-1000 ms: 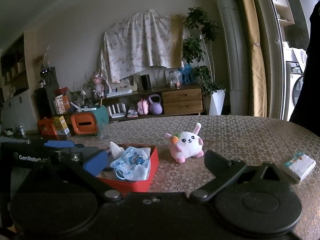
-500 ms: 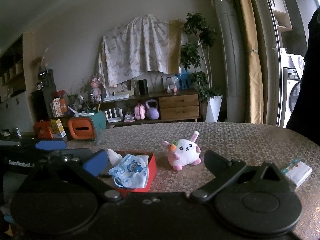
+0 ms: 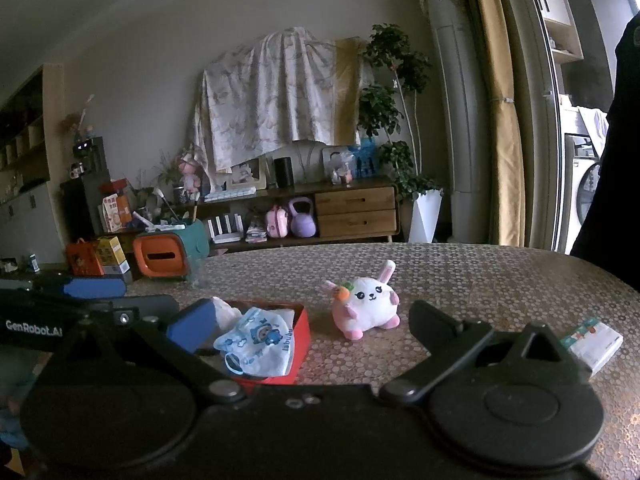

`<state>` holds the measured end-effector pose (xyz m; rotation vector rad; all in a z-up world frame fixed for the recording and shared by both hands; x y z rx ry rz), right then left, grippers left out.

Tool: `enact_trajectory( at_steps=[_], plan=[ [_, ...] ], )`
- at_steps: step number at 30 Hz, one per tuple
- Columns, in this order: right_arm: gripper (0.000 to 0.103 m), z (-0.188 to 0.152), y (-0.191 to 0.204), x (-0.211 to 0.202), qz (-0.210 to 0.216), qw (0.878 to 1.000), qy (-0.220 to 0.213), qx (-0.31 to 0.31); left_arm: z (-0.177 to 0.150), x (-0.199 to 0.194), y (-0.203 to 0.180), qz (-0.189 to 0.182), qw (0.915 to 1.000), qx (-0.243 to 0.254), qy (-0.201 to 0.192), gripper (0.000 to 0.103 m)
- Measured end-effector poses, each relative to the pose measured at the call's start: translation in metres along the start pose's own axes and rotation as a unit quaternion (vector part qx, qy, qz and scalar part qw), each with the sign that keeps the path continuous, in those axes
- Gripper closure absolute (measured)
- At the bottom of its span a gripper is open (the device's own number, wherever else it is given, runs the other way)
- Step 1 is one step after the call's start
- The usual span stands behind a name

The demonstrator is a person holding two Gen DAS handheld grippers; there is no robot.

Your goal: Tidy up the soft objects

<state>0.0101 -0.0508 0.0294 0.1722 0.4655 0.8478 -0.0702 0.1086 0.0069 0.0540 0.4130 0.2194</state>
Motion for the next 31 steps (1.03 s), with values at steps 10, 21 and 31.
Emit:
enact_trajectory(
  at_steps=[10, 21, 31],
  plan=[
    [0.0, -0.0006, 0.0004, 0.0005, 0.0, 1.0, 0.001, 0.002, -0.0001, 0.0003, -0.0009, 0.003, 1.0, 0.001, 0.001, 0.0],
    [0.0, -0.0047, -0.0025, 0.0039, -0.002, 1.0, 0.003, 0.006, -0.0038, -0.0013, 0.0044, 0.007, 1.0, 0.001, 0.006, 0.0],
    [0.0, -0.006, -0.0026, 0.0065, -0.007, 1.0, 0.006, 0.008, -0.0044, 0.0012, 0.0046, 0.006, 0.9999, -0.001, 0.012, 0.0]
  ],
)
Point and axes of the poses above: each gripper's, at about its wrist camera, not at the fingertips, and x roughly the way its jaws point, y to its left, z to its top, the point moved 3 cm from there along x, roughly the way its jaws point, and after that the axes turned 12 degrees about x, right-handed, at the moved point
